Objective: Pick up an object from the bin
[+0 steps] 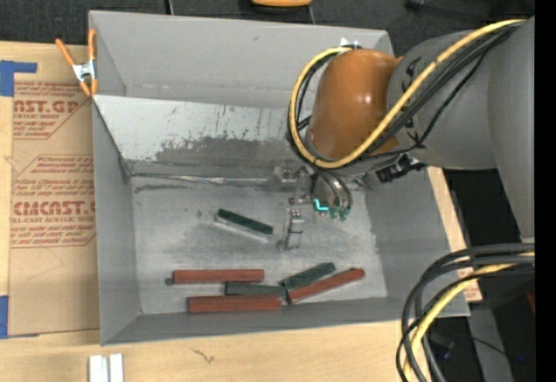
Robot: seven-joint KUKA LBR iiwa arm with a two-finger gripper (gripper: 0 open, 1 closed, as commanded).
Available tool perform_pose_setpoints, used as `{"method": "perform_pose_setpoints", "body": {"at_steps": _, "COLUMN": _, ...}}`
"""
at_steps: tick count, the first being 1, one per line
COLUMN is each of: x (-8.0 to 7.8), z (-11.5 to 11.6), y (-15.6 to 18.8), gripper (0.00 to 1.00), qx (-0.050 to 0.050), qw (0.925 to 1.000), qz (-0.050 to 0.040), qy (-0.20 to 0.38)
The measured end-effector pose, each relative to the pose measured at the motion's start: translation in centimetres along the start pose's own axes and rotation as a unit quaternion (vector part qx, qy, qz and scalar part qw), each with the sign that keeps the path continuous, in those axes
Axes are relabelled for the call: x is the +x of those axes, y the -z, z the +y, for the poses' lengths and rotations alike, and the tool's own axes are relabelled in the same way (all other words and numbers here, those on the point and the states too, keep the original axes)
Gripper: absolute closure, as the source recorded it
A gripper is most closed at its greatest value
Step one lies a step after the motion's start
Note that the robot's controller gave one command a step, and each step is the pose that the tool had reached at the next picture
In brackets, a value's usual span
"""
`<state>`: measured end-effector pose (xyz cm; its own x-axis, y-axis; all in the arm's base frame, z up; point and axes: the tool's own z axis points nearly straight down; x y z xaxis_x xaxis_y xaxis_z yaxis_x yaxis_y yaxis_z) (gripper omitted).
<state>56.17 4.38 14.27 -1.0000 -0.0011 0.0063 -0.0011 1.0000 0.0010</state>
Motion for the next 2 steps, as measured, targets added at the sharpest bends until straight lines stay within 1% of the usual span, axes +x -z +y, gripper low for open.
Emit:
{"method": "perform_pose_setpoints", "body": {"at_steps": 1, "x": -0.2, "z": 0.0, "y": 0.4, "gripper": 0.0, "qx": 0.0, "qw": 1.0, "qz": -0.0038, "qy": 0.0}}
{"method": "perform_pose_setpoints", "body": {"at_steps": 2, "x": -1.2, "z": 4.0, "y": -6.0, "gripper": 0.0, "qx": -0.001, "qw": 0.9992, "qz": -0.0063, "qy": -0.04}}
